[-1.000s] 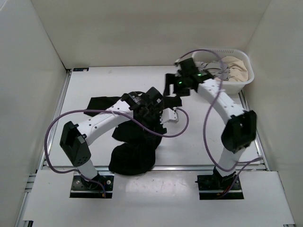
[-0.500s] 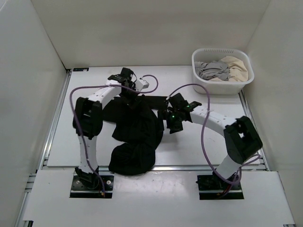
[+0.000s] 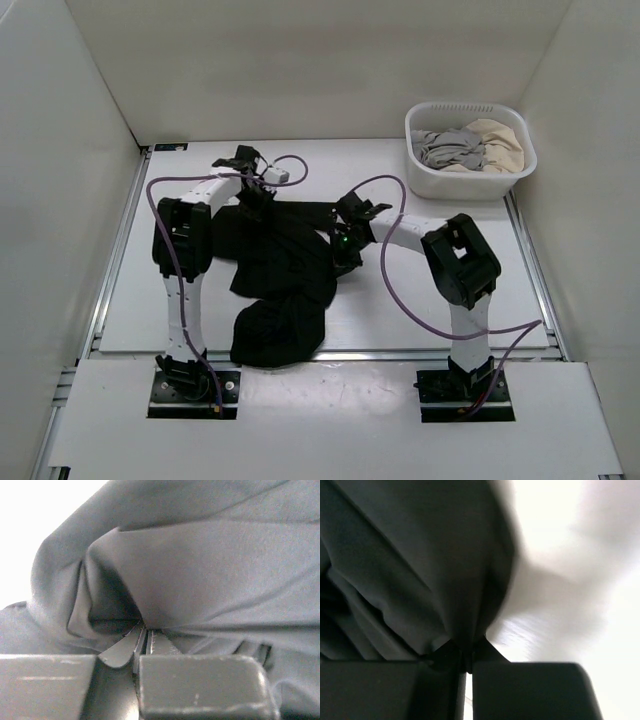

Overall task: Fold and stack the trousers
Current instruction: Flatten the trousers out

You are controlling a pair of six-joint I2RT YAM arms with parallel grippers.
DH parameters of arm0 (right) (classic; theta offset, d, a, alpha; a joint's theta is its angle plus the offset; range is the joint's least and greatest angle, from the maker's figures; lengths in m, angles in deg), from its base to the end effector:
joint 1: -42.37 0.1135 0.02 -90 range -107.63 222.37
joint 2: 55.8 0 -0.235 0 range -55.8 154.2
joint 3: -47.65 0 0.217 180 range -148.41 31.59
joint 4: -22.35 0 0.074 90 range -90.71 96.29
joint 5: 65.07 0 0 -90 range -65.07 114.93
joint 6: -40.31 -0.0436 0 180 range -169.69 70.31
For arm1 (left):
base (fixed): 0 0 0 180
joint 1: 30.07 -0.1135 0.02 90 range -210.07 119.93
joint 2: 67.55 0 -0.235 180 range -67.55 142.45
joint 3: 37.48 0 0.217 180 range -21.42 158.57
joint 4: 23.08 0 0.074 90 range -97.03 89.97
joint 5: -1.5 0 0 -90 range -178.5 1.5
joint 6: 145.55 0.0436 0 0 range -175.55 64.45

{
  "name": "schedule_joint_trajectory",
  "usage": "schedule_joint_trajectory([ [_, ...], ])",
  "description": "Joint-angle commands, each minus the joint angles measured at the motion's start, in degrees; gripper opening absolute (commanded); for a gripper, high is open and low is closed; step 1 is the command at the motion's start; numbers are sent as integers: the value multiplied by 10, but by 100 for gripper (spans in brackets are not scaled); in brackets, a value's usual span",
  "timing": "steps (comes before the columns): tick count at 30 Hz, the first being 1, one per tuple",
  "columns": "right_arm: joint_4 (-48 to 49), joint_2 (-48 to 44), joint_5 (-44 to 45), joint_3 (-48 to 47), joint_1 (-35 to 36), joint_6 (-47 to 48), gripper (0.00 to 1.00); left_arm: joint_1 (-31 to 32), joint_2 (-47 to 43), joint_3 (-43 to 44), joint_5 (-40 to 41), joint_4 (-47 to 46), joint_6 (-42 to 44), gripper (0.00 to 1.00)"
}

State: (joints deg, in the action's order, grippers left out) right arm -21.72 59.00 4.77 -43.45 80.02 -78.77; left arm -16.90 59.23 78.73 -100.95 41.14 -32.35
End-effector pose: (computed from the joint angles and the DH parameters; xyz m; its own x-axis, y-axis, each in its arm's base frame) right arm 0.2764 0.2323 0.1332 -0.9694 -0.1716 -0.1756 -0.2351 0.8548 0.4627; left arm 0.3918 -0.1013 0.1494 -0.7543 0.5716 -0.3231 0.6253 0.7755 -0.0879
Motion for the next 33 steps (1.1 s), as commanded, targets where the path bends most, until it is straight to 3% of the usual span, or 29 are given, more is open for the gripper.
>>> schedule_joint_trajectory([
  [1,-82,-44,126,-21,-56,-4,0,-57,-90,-3,28,9,-37,14],
  [4,-134,-107,180,-52,-137,12,0,-93,-135,-3,28,37,-42,14],
  [6,-164,-116,188,-97,-172,86,0,-93,-174,-3,17,54,-42,14],
  [10,-343,0,161,-327,-160,226,0,-83,-204,-10,-2,95,-49,14],
  [12,-381,79,178,-473,-155,239,0,-82,-204,-10,-2,100,-65,14],
  [13,-372,90,170,-490,-155,217,2,-82,-204,-1,7,100,-65,14],
  [14,-360,103,158,-506,-155,205,25,-82,-191,9,22,100,-72,14],
  [15,-360,130,174,-560,-155,182,56,-82,-182,20,46,100,-72,14],
  [16,-360,141,180,-586,-155,175,71,-89,-171,34,53,100,-72,20],
  [17,-349,148,186,-602,-155,167,92,-107,-158,69,53,100,-72,27],
  [18,-341,141,193,-608,-155,157,99,-118,-128,94,53,106,-72,34],
  [19,-331,128,193,-590,-155,143,99,-129,-114,122,60,138,-72,54],
  [20,-308,83,208,-566,-155,136,99,-151,-106,168,52,155,-72,60],
  [22,-280,16,236,-491,-155,111,99,-173,-122,168,24,173,-48,72],
  [23,-268,-57,252,-394,-155,96,99,-180,-140,122,19,173,-37,81],
  [26,-215,-193,283,-222,-155,34,99,-165,-217,7,8,160,1,92],
  [27,-189,-219,283,-119,-155,24,99,-152,-253,-81,0,138,8,100],
  [31,-174,-270,289,28,-155,-3,99,-74,-331,-277,9,41,31,100],
  [33,-161,-270,300,49,-155,3,99,-21,-361,-365,56,-11,45,100],
])
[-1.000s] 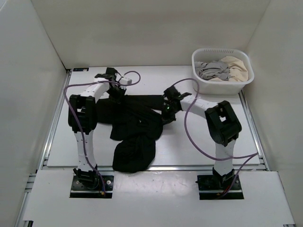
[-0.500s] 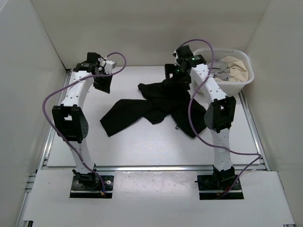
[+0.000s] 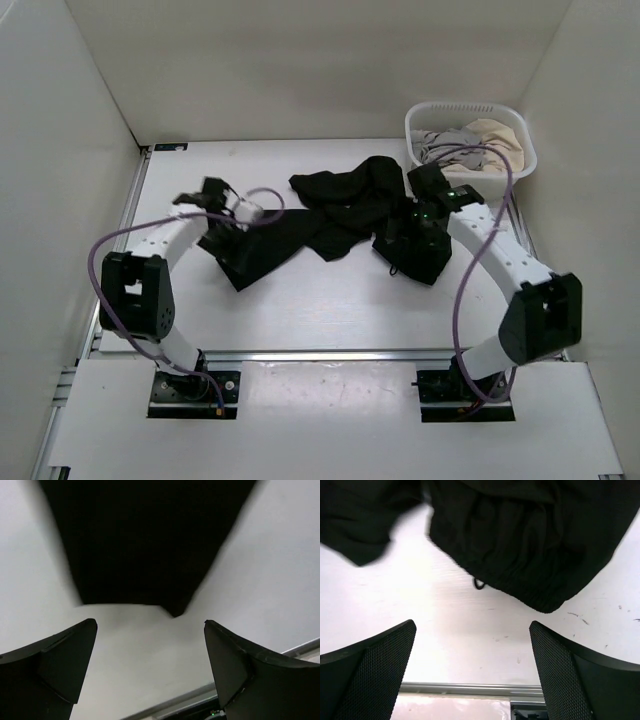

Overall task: Fold and stack the trousers
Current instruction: Flatten the trousers out

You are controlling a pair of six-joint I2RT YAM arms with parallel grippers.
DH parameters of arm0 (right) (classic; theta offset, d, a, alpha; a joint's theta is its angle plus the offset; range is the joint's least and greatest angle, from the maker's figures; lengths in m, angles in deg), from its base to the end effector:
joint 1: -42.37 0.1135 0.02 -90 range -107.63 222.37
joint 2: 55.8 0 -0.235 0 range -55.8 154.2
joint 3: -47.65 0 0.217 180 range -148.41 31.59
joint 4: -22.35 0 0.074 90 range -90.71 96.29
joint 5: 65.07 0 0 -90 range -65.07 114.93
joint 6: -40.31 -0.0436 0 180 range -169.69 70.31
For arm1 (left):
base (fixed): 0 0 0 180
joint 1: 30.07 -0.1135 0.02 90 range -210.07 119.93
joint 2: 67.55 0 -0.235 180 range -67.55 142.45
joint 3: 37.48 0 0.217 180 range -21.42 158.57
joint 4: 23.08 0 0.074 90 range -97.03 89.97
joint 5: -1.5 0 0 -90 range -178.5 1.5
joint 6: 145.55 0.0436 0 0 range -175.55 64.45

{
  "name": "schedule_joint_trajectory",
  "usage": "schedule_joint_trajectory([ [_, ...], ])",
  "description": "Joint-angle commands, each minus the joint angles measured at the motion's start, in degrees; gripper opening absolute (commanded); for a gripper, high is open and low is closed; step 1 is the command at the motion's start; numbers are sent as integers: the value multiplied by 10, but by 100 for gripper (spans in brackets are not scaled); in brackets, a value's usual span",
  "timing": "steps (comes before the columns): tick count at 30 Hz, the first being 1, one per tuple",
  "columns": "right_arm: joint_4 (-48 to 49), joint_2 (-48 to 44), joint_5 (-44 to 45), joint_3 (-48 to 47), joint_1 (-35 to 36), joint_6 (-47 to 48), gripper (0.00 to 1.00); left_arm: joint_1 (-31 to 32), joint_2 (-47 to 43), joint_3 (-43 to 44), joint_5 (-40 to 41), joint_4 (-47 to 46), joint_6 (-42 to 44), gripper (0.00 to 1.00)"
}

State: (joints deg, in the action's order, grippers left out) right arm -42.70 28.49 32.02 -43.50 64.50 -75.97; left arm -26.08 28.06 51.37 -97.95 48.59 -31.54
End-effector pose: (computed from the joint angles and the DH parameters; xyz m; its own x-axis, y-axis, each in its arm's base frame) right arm 0.2557 0.0982 0.2736 -0.8447 0.1308 -0.5191 0.0674 0.9880 0.1393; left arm 0.2808 -0.0268 0.2072 -0.8514 0.4617 -0.2487 0.4904 0.8691 -0.0653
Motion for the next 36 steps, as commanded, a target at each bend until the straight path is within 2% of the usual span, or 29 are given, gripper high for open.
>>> schedule_joint_trajectory([
  [1,61,46,28,50,0,-25,99,84,-73,-113,44,-113,42,100],
  [3,66,75,28,17,19,-11,96,105,-79,-137,59,-159,48,100],
  [8,49,169,62,-54,52,1,88,110,-39,-143,94,-186,49,100],
  [9,36,186,62,-65,52,1,87,110,-26,-150,94,-186,56,97],
  [10,30,216,62,-76,52,-7,87,110,-18,-151,94,-186,56,93],
  [14,12,277,78,-118,52,-29,87,116,7,-166,115,-191,51,60],
  [15,-13,292,78,-141,52,-29,87,116,14,-172,115,-191,46,48],
  [17,-22,319,78,-146,46,-44,87,116,14,-181,96,-186,46,40],
  [20,-15,319,78,-116,46,-44,87,116,8,-202,89,-180,38,42],
  [21,-15,319,78,-110,46,-50,86,116,8,-202,79,-170,32,50],
  [22,-15,319,78,-110,46,-50,81,116,-1,-210,73,-170,32,66],
  [23,-15,314,78,-103,46,-50,81,116,-10,-210,66,-161,32,79],
  [26,-8,300,78,-86,46,-50,73,116,-67,-218,53,-161,32,87],
  [27,-8,300,85,-86,46,-50,67,116,-78,-218,47,-155,39,89],
  [28,-8,300,85,-86,46,-50,53,122,-86,-213,47,-148,45,89],
  [31,-13,305,85,-93,46,-50,33,138,-98,-183,29,-100,52,91],
  [32,-18,305,85,-93,46,-50,20,145,-111,-183,22,-90,57,92],
  [35,-23,288,90,-98,46,-50,1,176,-129,-175,22,-72,57,92],
  [36,-36,276,90,-98,41,-50,0,185,-135,-175,22,-65,57,92],
])
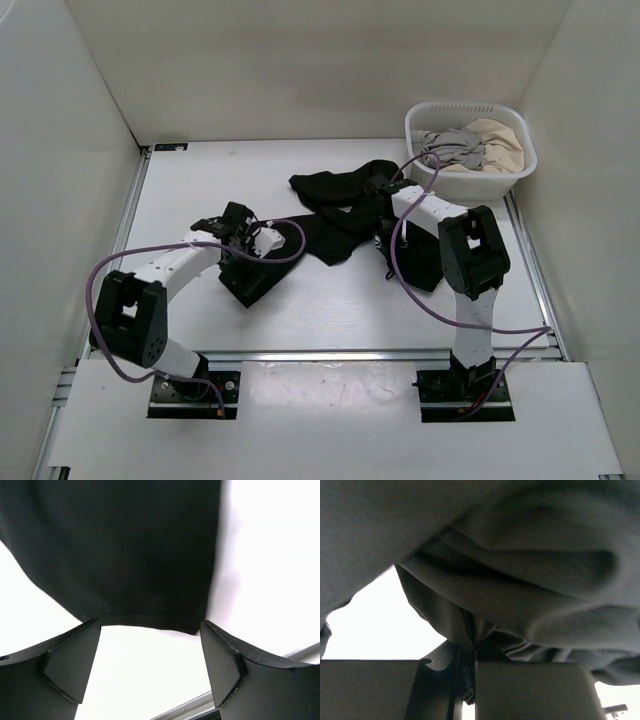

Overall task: Fold and stack the trousers
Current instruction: Flatten the trousers out

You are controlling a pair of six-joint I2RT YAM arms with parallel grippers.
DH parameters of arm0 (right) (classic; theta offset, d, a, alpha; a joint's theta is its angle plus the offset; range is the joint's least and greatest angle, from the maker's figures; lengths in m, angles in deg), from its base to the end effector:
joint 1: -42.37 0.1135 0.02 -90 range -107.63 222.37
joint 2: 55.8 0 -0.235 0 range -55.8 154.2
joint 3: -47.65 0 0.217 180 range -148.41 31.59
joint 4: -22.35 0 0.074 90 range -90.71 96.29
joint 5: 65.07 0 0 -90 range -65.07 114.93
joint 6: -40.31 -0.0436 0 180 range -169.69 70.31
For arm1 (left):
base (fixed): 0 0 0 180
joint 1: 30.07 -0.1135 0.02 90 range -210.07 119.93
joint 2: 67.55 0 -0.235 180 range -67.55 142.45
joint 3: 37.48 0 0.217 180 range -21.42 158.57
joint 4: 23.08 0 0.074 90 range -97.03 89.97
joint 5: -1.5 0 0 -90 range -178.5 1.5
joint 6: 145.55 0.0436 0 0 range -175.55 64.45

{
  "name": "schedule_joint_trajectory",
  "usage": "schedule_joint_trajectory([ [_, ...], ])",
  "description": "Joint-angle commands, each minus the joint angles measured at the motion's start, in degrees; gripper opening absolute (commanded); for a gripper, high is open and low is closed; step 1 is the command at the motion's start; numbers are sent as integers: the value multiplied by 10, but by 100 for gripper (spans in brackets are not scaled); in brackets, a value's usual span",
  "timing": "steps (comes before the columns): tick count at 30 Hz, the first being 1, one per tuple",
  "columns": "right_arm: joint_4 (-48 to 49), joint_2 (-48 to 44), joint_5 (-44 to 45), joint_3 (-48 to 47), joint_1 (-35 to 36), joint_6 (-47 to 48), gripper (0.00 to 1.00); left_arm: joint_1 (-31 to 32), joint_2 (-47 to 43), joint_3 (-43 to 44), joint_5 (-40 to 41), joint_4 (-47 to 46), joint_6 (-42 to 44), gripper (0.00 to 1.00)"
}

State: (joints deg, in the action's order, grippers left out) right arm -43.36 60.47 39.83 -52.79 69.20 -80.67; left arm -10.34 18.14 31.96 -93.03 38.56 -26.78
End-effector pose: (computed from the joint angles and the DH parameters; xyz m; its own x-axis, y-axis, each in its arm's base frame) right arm 0.3173 0.1479 0.1502 -0.9639 0.0699 -0.2570 0.1093 0.9838 -0.1423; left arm 0.2203 -0.0827 0.1723 -0.6373 0.7383 -0.2211 0.7516 0.6588 0.0333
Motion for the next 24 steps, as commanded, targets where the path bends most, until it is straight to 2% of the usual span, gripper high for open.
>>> schedule_joint_trajectory([
  [1,-37,-50,17,-5,-6,-3,0,36,-43,19,-33,35,9,92],
  [3,-60,-81,17,-11,-6,-3,0,61,-38,-3,-38,35,4,92],
  [5,-73,-110,23,3,-6,4,0,84,-19,-42,-9,29,4,92],
  [7,-84,-154,29,24,-13,4,0,84,15,-70,35,0,-12,96],
  [8,-92,-179,29,31,-21,4,0,84,20,-94,83,-17,-18,96],
  [11,-92,-207,8,51,-27,9,0,84,20,-109,128,-73,-30,96],
  [13,-99,-220,8,51,-33,9,0,84,38,-100,137,-79,-43,94],
  [16,-116,-226,8,36,-44,15,0,84,53,-87,156,-84,-55,86],
  [18,-121,-234,14,36,-49,31,0,84,58,-86,150,-92,-55,75],
  [19,-128,-242,14,30,-62,36,0,84,71,-86,143,-98,-55,58],
  [21,-135,-250,8,17,-74,62,0,84,83,-86,137,-98,-55,33],
  [22,-135,-260,8,11,-82,74,0,78,83,-86,137,-98,-55,14],
  [24,-142,-278,-6,-20,-113,100,0,55,71,-75,144,-98,-44,14],
])
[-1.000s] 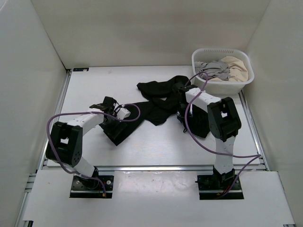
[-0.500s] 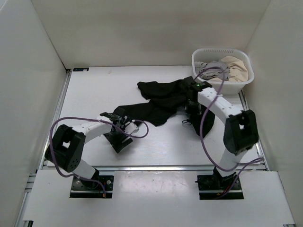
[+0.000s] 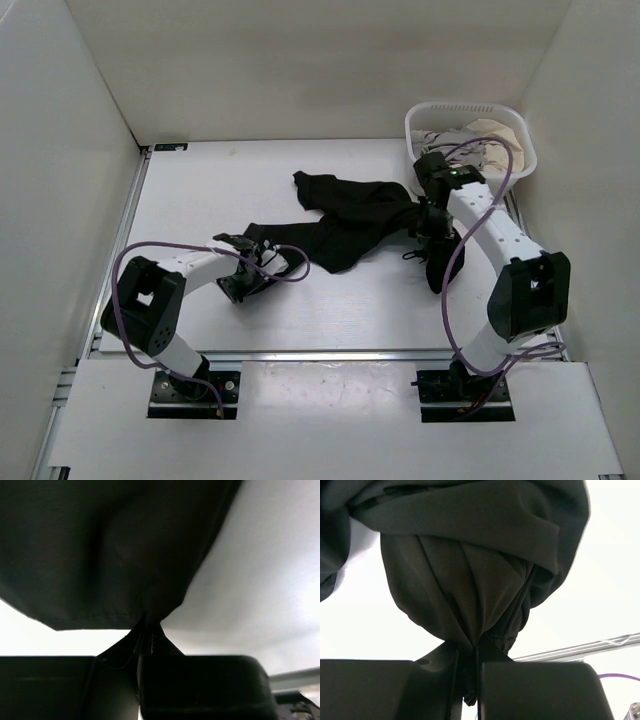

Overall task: Fold and stack the trousers
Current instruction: Flatten the trousers out

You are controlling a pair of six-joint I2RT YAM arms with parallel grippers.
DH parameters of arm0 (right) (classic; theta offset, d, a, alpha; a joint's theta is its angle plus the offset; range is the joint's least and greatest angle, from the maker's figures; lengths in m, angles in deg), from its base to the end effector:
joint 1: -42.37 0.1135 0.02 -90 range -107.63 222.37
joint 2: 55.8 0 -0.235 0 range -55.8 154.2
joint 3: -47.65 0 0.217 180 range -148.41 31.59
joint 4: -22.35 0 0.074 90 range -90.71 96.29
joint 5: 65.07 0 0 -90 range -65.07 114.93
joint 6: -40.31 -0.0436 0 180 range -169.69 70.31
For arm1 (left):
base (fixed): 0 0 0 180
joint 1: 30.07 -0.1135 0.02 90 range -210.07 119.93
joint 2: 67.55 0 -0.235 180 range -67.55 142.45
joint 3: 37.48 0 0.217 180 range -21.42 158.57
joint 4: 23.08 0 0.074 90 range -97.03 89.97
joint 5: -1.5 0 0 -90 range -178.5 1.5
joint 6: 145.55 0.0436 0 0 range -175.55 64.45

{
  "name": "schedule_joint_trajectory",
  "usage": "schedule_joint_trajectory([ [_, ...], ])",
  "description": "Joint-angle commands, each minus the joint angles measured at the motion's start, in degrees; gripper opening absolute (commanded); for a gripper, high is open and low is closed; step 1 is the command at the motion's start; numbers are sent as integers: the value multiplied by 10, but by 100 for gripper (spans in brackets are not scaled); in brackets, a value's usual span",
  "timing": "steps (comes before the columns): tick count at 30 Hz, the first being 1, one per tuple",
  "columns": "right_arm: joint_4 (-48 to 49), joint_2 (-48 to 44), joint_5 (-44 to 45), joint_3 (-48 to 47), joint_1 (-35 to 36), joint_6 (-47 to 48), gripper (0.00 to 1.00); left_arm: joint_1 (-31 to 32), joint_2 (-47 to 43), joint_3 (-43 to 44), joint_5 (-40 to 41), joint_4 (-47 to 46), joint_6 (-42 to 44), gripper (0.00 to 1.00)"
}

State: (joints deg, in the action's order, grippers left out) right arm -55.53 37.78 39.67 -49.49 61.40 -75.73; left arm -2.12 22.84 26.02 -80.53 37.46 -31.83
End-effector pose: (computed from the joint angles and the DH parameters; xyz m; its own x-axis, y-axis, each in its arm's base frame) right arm 0.2708 0.0817 0.2497 -0.9277 0.1291 -0.3504 0.1746 0.9794 -0.1015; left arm 0.1975 -0.0980 0.1333 -0.6234 0.7818 0.0147 0.7749 0.6152 0.1449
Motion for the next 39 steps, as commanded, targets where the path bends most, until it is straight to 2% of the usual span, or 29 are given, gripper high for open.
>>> schedule_joint_trajectory([
  [1,-21,-57,-11,-67,-48,75,0,-48,16,-3,32,-82,21,14],
  [2,-26,-62,-17,-83,-78,85,0,-105,1,37,32,-82,31,14],
  [4,-33,-68,-28,-129,-111,111,0,-173,1,100,26,-50,56,14],
  [5,-38,-74,-34,-139,-143,117,0,-238,1,177,19,-34,62,14],
  [8,-44,-80,-52,-159,-186,136,0,-343,28,300,-21,41,74,14],
  [9,-52,-86,-52,-159,-191,142,0,-359,47,369,-29,61,74,14],
  [12,-52,-111,-33,-140,-191,149,0,-387,53,441,-42,113,89,14],
  [17,-46,-175,-64,-122,-196,167,0,-395,26,464,-35,126,100,14],
  [21,-41,-213,-84,-96,-196,186,0,-400,42,497,-35,144,111,14],
  [25,-29,-219,-84,-32,-196,191,0,-400,144,544,-16,144,95,14],
  [26,-12,-213,-96,-23,-196,191,0,-400,204,564,-9,144,88,14],
  [27,-6,-213,-104,-8,-196,191,0,-400,238,590,-9,144,81,22],
  [28,-1,-194,-114,-8,-196,191,0,-400,274,661,12,144,64,28],
  [29,5,-186,-121,-8,-196,191,0,-400,345,703,18,151,57,39],
  [30,10,-177,-128,-8,-196,191,0,-400,378,745,26,158,51,56],
  [31,10,-157,-145,-15,-196,191,0,-400,406,785,42,181,44,80],
  [32,10,-150,-151,-22,-196,185,0,-394,440,845,42,197,44,84],
  [34,5,-137,-157,-29,-196,185,0,-388,427,841,37,206,37,92],
  [38,5,-137,-142,-29,-196,180,1,-411,303,631,12,151,37,99],
  [39,5,-137,-131,-29,-196,180,14,-419,265,607,6,144,37,99],
])
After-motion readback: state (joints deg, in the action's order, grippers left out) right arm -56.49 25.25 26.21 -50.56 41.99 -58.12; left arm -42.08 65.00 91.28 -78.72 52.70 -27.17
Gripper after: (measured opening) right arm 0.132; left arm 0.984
